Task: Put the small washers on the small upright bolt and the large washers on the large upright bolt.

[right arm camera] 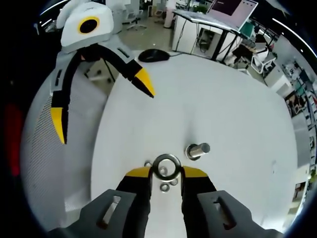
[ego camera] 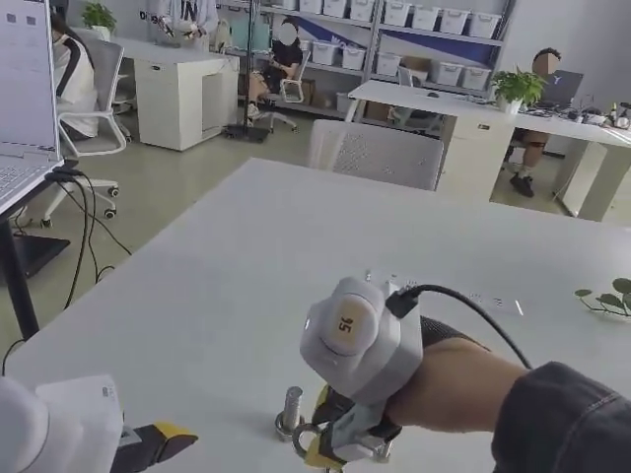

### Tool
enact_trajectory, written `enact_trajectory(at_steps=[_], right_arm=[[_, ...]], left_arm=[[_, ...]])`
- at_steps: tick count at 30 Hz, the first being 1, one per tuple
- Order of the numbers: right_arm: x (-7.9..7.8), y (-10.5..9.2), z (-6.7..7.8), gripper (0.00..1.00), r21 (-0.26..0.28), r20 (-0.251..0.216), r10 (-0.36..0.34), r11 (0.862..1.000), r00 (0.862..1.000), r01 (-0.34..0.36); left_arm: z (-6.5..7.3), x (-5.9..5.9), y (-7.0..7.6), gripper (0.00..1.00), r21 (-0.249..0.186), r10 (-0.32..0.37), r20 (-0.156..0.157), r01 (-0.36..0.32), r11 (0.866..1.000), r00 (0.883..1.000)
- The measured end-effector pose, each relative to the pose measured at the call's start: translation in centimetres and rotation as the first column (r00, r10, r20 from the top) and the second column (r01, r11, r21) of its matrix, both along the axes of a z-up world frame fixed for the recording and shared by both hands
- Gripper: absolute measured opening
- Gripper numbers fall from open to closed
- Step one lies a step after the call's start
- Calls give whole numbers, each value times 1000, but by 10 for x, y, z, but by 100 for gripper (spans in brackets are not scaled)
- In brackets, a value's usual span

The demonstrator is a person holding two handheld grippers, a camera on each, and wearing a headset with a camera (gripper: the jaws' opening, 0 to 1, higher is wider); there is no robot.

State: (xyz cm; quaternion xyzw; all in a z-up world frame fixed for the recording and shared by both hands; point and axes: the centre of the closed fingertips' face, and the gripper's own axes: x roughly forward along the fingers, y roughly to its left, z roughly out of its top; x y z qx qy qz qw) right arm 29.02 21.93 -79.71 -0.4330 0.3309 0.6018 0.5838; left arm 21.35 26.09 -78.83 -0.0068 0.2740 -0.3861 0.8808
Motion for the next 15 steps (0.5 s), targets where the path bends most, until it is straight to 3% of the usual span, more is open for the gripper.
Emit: enact_trajectory(at_steps=[15], right_arm=[[21, 1, 18, 23, 12, 51, -20, 1000, 999, 19]], left_arm=[[1, 0, -1, 96, 1, -7, 1, 7, 1000, 1000]])
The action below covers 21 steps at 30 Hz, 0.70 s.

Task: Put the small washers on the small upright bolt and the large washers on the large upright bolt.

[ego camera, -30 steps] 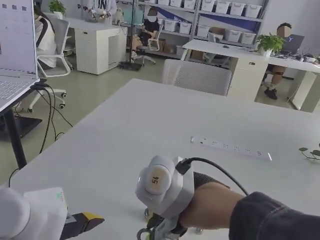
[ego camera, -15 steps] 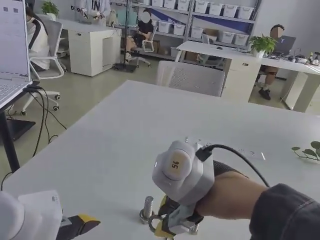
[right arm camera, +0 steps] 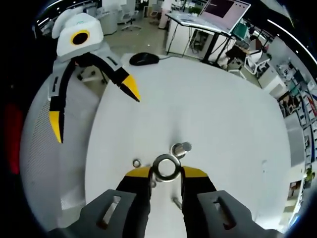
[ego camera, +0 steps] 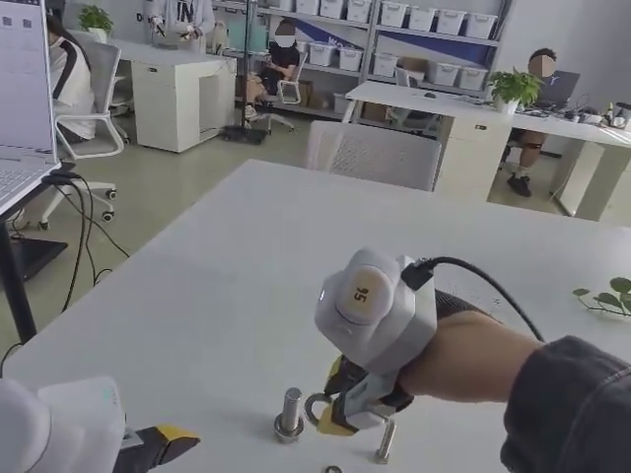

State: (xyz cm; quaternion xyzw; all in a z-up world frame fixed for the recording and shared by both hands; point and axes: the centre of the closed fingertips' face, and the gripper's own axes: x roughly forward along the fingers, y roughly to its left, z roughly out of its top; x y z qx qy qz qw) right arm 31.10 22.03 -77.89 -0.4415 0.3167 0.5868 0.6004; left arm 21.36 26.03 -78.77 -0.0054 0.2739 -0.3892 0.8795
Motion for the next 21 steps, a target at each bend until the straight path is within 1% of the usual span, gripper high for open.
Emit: enact_trajectory(at_steps=[8, 14, 21], right_arm=[[12, 12, 3, 23, 4, 15, 7, 1000, 1000, -7], [21, 21, 1, 23, 0, 15, 12, 1000, 1000, -12], [28, 27, -4, 23, -7, 1, 18, 1000, 1000, -18]], left_arm=[[0, -1, 0, 96, 2, 2, -1, -2, 1000, 1000], [-1, 0, 1, 96, 2, 6, -4, -6, 1000, 1000], [-2, 1, 2, 96, 9, 9, -9, -9, 1000, 1000]])
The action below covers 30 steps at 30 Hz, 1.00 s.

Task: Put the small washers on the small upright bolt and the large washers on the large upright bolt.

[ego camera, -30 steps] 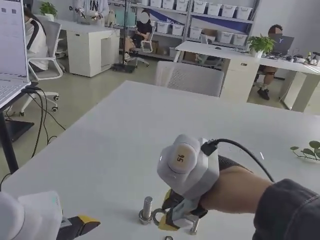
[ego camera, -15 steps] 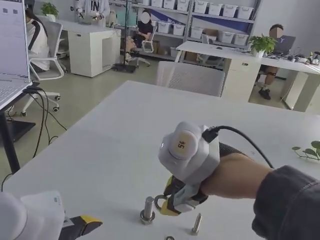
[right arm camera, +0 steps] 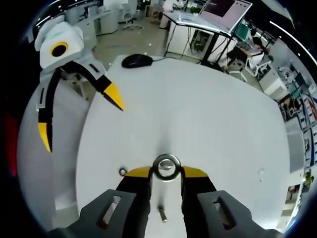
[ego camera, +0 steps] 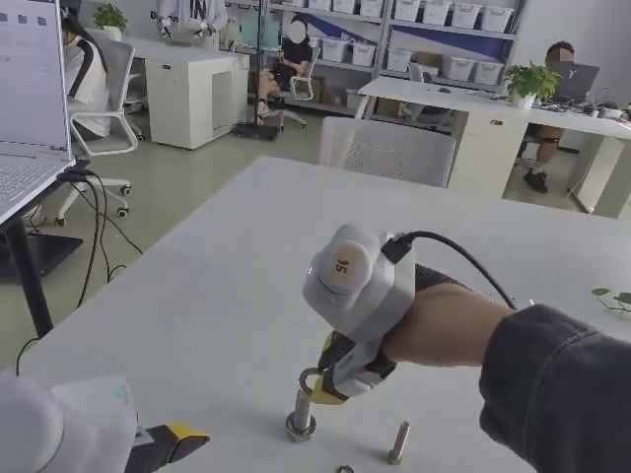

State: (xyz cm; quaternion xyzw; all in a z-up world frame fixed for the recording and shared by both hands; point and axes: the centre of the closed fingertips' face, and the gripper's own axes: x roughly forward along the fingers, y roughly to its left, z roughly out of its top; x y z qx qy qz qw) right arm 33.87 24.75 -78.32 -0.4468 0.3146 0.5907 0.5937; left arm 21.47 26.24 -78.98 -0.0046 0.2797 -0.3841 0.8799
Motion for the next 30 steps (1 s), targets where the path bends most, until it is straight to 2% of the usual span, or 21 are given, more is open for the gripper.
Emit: enact_trajectory(at_steps=[15, 30], right_arm=[[7, 7, -13, 23, -44, -31, 25, 999, 999, -27], [11, 5, -25, 23, -79, -57, 25, 996, 998, -29]], left_arm=[[-2, 5, 1, 96, 12, 2, -11, -1, 1000, 1000], [-4, 7, 1, 96, 12, 1, -18, -1, 1000, 1000]])
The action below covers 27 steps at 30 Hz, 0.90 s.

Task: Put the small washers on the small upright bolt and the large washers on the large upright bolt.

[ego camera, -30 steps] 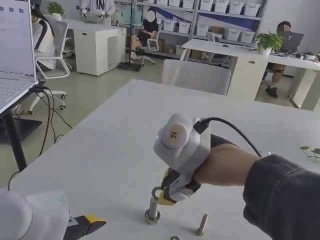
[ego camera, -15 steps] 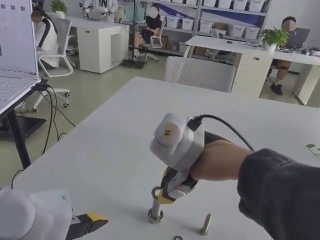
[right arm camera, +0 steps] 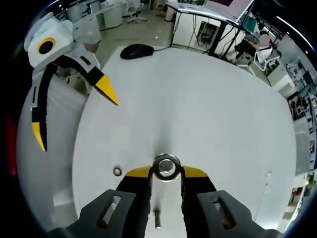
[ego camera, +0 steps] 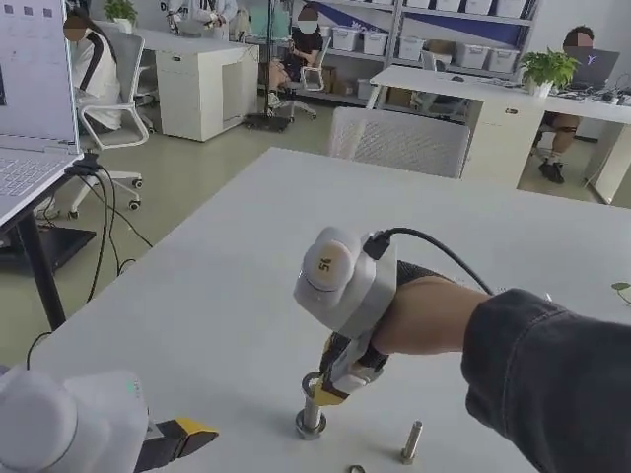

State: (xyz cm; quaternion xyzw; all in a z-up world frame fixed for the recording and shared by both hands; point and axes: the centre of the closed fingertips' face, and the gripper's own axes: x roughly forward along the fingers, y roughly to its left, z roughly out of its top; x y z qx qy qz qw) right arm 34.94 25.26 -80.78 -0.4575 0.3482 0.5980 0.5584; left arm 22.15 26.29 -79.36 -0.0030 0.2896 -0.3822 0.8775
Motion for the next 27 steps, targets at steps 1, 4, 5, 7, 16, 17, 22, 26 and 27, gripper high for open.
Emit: enact_trajectory(at_steps=[1, 4, 5, 7, 16, 17, 22, 26, 27], right_arm=[[0, 0, -1, 23, -2, -3, 0, 1000, 1000, 0], [-1, 0, -2, 23, -7, -8, 1, 1000, 1000, -1], [-1, 0, -2, 23, -7, -7, 2, 1000, 1000, -2], [-2, 1, -3, 23, -12, -5, 8, 1000, 1000, -8], [-3, 3, -8, 23, -28, -19, 13, 1000, 1000, -13], [-2, 3, -9, 23, -30, -21, 13, 999, 1000, -13], [-2, 2, -13, 23, -39, -33, 10, 999, 999, -11], [-1, 3, -18, 23, -47, -42, 8, 999, 999, -10], [-1, 2, -19, 23, -50, -42, 9, 999, 999, -12]], left_arm=[[0, 0, 0, 96, -1, 0, -2, 0, 1000, 1000], [0, -1, -1, 96, -2, -1, -3, 1, 1000, 1000], [0, -1, -1, 96, -2, -1, -2, 1, 1000, 1000], [0, -1, -1, 96, -3, -1, -2, 1, 1000, 1000], [-1, -1, 2, 96, -5, 4, -4, -4, 1000, 1000], [-1, -1, 2, 96, -5, 5, -4, -5, 1000, 1000], [-1, -2, 2, 96, -5, 6, -6, -6, 1000, 1000], [-2, -2, 2, 96, -7, 8, -9, -8, 1000, 1000], [-2, -2, 2, 96, -7, 8, -8, -8, 1000, 1000]])
